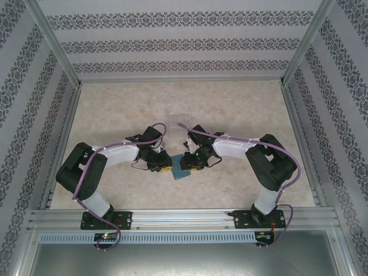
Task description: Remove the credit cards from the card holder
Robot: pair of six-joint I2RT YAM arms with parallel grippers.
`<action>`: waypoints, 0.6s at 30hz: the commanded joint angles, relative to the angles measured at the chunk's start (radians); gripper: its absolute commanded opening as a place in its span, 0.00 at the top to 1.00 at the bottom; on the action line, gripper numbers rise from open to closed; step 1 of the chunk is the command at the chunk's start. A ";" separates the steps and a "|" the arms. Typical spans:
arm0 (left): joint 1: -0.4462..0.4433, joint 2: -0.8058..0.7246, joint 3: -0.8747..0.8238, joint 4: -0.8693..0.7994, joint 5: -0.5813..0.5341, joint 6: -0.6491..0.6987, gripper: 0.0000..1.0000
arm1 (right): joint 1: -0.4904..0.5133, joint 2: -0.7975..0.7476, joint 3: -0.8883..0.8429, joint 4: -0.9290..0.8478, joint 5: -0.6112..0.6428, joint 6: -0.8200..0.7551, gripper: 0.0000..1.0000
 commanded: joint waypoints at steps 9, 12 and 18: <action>0.045 0.035 0.100 -0.156 -0.011 0.138 0.81 | 0.067 -0.080 -0.012 -0.009 0.151 0.056 0.61; 0.045 0.019 0.097 -0.184 -0.022 0.151 0.81 | 0.062 -0.099 0.014 -0.069 0.200 -0.007 0.61; 0.044 0.006 0.051 -0.150 0.031 0.136 0.81 | 0.022 -0.082 0.045 -0.103 0.196 -0.056 0.60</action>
